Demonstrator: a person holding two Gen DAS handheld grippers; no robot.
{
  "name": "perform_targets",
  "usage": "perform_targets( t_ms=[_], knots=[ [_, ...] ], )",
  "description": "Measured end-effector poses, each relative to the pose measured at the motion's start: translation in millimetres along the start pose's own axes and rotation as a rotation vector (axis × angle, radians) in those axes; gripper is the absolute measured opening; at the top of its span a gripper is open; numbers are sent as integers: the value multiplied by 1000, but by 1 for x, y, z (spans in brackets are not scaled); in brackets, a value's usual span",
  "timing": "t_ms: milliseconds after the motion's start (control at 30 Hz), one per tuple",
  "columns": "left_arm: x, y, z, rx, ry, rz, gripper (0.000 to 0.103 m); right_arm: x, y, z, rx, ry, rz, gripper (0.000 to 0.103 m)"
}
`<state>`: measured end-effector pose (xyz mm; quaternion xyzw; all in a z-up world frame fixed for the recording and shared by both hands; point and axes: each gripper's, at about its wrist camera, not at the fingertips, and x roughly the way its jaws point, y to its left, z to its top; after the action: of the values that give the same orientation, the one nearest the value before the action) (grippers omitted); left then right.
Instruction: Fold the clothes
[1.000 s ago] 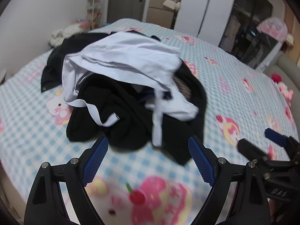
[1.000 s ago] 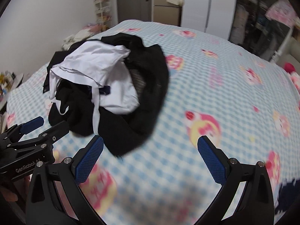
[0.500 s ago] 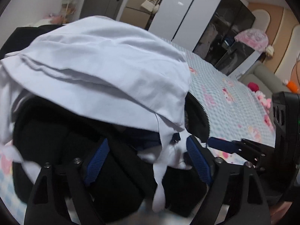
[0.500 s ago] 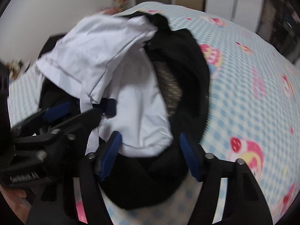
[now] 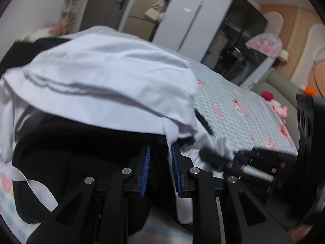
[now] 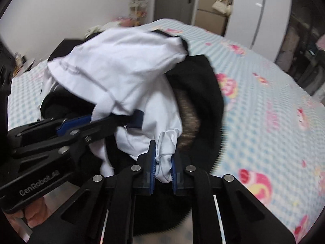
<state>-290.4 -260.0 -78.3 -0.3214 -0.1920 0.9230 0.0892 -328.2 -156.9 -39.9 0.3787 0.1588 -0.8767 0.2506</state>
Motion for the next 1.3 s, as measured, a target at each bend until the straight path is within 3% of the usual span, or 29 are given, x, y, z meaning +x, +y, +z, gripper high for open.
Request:
perform_targets(
  t_ms=[67,200,267,300,333,367,400,467,500,633,733,800,867,1000,1033,1067,1100,1133,1233,1300],
  knots=[
    [-3,-6,1,15,-7,-24,12,-14,-8,-1,3,-7,-33,11],
    [-6,-30,-6,97,11,-40,11,-38,-10,-6,-17,-21,-106,10],
    [2,-32,-10,94,71,-83,12,-50,-11,-19,-13,-26,-145,10],
    [6,-32,-13,87,99,-102,20,-56,-12,-25,-11,-28,-164,10],
    [11,-29,-16,46,120,-106,52,-62,-13,-32,-10,-30,-184,10],
    [16,-27,-19,6,137,-113,70,-68,-14,-39,-7,-32,-202,10],
    [21,-26,-21,-34,136,-135,79,-72,-18,-46,3,-29,-211,10],
    [26,-29,-27,-90,131,-206,63,-84,-28,-60,31,-22,-229,10],
    [27,-34,-30,-102,127,-247,42,-91,-32,-67,46,-22,-233,10],
    [19,-84,-43,-6,99,-291,17,-121,-48,-93,108,-19,-248,10],
    [9,-127,-66,83,115,-309,15,-151,-65,-121,159,-6,-264,7],
    [3,-150,-82,128,132,-321,8,-168,-78,-144,207,5,-279,5],
    [-4,-169,-101,137,153,-334,7,-183,-93,-169,274,12,-260,5],
    [-10,-183,-134,97,218,-272,8,-197,-103,-196,339,40,-182,5],
    [-13,-179,-140,75,227,-258,13,-197,-104,-195,336,41,-158,6],
    [-12,-178,-143,58,240,-239,20,-192,-106,-193,331,49,-116,10],
    [-10,-176,-147,44,253,-202,44,-188,-103,-192,329,56,-82,16],
    [-13,-166,-149,28,248,-170,55,-187,-99,-195,329,55,-56,30],
    [-9,-133,-145,-54,241,-118,55,-162,-82,-196,326,61,42,66],
    [-5,-109,-136,-142,214,-94,56,-137,-77,-190,315,72,58,68]
  ],
)
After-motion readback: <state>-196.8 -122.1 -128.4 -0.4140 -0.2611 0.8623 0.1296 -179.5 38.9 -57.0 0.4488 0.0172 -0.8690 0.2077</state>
